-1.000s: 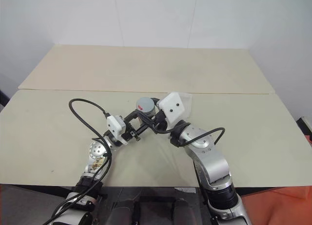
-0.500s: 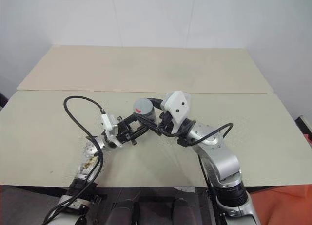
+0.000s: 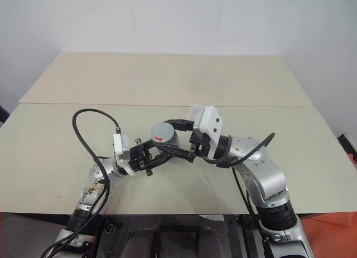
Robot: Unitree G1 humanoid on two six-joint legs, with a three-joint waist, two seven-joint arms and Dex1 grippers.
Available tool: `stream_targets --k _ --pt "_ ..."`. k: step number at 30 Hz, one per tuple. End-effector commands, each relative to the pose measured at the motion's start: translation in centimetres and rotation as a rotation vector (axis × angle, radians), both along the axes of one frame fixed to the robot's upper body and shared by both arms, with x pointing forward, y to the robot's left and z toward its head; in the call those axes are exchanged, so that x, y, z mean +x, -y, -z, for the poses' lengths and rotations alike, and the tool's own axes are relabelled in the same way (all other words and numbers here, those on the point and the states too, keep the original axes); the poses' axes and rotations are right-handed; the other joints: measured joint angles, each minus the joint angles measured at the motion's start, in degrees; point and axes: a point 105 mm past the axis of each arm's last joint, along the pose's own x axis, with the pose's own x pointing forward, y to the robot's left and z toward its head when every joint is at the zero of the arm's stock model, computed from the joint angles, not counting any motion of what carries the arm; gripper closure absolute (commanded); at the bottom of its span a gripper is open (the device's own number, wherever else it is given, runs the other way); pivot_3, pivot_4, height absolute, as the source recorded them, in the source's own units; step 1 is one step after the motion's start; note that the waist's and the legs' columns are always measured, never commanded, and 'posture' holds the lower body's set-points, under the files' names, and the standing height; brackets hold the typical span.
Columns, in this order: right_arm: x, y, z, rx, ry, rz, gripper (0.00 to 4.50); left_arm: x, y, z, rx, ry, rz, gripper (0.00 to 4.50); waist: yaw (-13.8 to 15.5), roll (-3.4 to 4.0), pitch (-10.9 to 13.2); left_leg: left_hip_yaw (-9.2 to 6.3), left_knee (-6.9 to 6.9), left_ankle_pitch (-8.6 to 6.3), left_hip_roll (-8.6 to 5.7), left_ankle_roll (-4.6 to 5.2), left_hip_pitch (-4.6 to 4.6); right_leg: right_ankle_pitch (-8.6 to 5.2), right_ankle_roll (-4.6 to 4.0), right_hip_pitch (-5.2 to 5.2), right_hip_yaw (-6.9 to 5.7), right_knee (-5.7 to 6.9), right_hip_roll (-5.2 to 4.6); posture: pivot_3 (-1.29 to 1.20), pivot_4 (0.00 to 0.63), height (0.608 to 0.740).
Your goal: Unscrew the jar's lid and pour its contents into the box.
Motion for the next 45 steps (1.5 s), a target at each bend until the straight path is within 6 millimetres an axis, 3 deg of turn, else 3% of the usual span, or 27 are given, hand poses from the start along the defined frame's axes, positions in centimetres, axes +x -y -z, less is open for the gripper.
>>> stream_targets --k 1,15,19,22,24,27,33,42,45 --pt "0.1 0.9 -3.0 0.086 0.073 0.024 1.74 -1.1 1.4 0.6 0.066 0.058 0.054 2.54 0.01 0.0 0.0 0.0 0.0 0.0 0.0 0.0 0.0 0.0 0.0 0.0 0.0 0.0 0.0 0.0 0.15 0.74" --pt "0.0 1.6 -2.8 0.092 0.016 0.023 1.74 -0.8 1.3 1.4 0.12 0.097 0.043 2.54 0.0 0.0 0.0 0.01 -0.01 0.0 0.0 0.0 0.0 0.0 -0.01 -0.01 0.01 0.01 -0.01 0.0 0.15 0.74" --pt "2.3 3.6 -3.6 0.119 0.067 0.257 1.74 -0.8 1.1 1.0 0.094 0.089 0.027 2.54 0.03 0.0 0.0 0.01 0.0 0.0 0.0 0.0 -0.01 0.0 -0.01 -0.01 0.01 0.01 -0.01 0.0 0.15 0.74" --pt "4.0 6.4 -3.1 0.102 0.026 0.488 1.74 -0.8 0.6 -0.1 0.044 0.071 0.002 2.54 0.16 0.0 0.0 0.01 0.0 0.0 0.0 0.0 -0.02 0.0 0.0 -0.02 0.0 0.02 -0.01 0.0 0.15 0.74" --pt "4.0 8.5 -1.5 0.021 0.008 0.6 1.74 -0.8 0.1 -0.9 0.022 0.068 -0.024 2.54 0.77 0.0 0.0 0.01 0.0 0.0 0.0 0.0 -0.05 0.0 0.0 -0.02 0.0 -0.01 -0.02 0.0 0.15 0.74" --pt "2.9 10.6 2.6 -0.135 -0.088 0.685 1.74 -0.6 -0.5 -1.6 0.018 0.069 -0.057 2.54 1.2 0.0 0.0 0.02 -0.03 0.0 -0.02 0.0 -0.08 -0.01 0.01 -0.01 -0.02 -0.1 -0.06 0.0 0.15 0.74" --pt "0.9 12.8 9.1 -0.293 -0.337 0.807 1.74 -0.1 -1.0 -1.5 0.044 0.059 -0.083 2.54 0.67 0.01 0.0 0.02 0.0 0.0 -0.02 0.01 -0.01 -0.01 0.0 0.02 0.01 -0.03 -0.04 0.0 0.15 0.74" --pt "-0.4 13.5 12.8 -0.367 -0.534 0.855 1.74 0.6 -0.8 -0.6 0.078 0.052 -0.099 2.54 0.56 0.0 -0.01 0.0 0.0 0.0 -0.02 0.01 0.01 -0.02 0.0 0.04 0.04 -0.05 -0.02 0.0 0.15 0.74" --pt "-0.7 13.4 12.7 -0.353 -0.542 0.849 0.84 0.9 -0.6 -0.6 0.082 0.059 -0.11 2.54 0.73 0.0 -0.01 0.0 0.0 0.0 -0.02 0.01 0.02 -0.03 0.01 0.07 0.04 -0.06 -0.02 0.0 0.15 0.74"
